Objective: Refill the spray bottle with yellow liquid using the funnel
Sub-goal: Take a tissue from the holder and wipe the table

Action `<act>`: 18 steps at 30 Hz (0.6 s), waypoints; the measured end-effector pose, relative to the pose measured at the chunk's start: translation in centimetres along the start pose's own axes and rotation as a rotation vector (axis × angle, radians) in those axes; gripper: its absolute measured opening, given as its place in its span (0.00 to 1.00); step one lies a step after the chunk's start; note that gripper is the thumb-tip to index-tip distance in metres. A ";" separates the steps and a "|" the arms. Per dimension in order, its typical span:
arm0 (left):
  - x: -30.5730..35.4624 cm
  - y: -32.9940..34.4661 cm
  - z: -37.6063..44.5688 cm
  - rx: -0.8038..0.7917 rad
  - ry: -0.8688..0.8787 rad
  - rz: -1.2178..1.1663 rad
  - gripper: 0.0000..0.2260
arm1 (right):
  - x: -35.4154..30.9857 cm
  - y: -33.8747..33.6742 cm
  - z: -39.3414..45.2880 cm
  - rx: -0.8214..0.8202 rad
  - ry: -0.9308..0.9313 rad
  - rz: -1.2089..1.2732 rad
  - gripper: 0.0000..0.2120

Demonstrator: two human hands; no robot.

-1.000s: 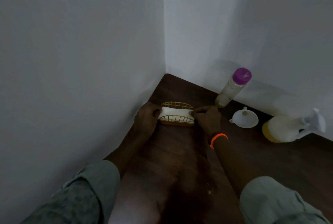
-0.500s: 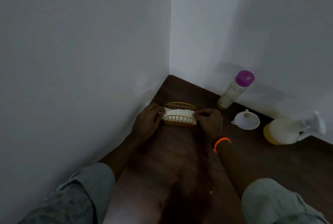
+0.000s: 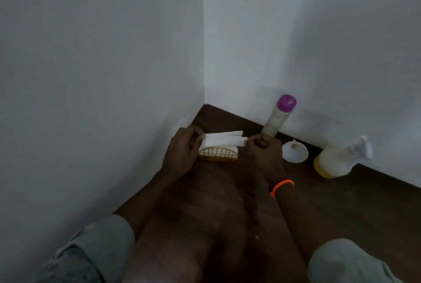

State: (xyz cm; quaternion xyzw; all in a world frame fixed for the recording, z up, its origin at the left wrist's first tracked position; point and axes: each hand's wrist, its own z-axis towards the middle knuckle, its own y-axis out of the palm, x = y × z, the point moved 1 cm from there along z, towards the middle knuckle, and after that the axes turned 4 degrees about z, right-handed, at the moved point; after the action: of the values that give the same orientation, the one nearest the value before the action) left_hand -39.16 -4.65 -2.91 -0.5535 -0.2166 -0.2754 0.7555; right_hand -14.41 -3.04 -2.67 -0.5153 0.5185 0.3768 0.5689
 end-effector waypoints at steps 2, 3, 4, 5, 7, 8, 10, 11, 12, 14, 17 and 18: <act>1.3 -0.7 -0.3 0.011 0.011 -0.099 0.04 | -1.2 -0.9 -0.5 -0.009 -0.041 0.023 0.02; 2.0 -1.1 -0.5 0.019 0.028 -0.149 0.03 | -1.7 -1.4 -0.8 -0.015 -0.053 0.038 0.02; 2.6 -1.5 -0.9 0.029 0.042 -0.188 0.02 | -2.2 -1.9 -1.2 -0.017 -0.060 0.060 0.03; 3.2 -1.9 -1.3 0.040 0.047 -0.217 0.02 | -2.7 -2.5 -1.5 -0.016 -0.063 0.084 0.05; 4.2 -2.2 -2.1 0.049 0.019 -0.262 0.01 | -3.5 -3.6 -2.5 -0.011 -0.075 0.116 0.10; 4.6 -2.3 -2.6 0.038 -0.012 -0.288 0.02 | -3.8 -4.3 -3.1 -0.010 -0.093 0.117 0.12; 5.7 -2.2 -3.8 -0.012 -0.078 -0.362 0.03 | -4.3 -5.9 -4.5 -0.013 -0.126 0.101 0.13; 6.3 -2.0 -4.6 -0.041 -0.109 -0.399 0.03 | -4.5 -6.7 -5.3 -0.019 -0.137 0.092 0.12; 6.9 -1.5 -5.5 -0.069 -0.148 -0.427 0.03 | -4.6 -7.5 -6.1 -0.026 -0.145 0.079 0.12; 8.5 -0.5 -7.3 -0.122 -0.282 -0.508 0.01 | -4.6 -9.1 -7.7 -0.050 -0.148 0.047 0.10; 11.3 1.4 -10.0 -0.300 -0.474 -0.710 0.10 | -4.1 -11.4 -10.0 -0.090 -0.128 0.043 0.09; 11.9 1.9 -10.7 -0.388 -0.487 -0.720 0.15 | -3.9 -12.1 -10.6 -0.103 -0.122 0.037 0.10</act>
State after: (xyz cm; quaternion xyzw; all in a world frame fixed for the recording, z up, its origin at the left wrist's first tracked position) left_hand -28.68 -16.50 0.12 -0.6226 -0.5101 -0.4172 0.4221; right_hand -5.54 -15.22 4.25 -0.5102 0.4722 0.4441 0.5652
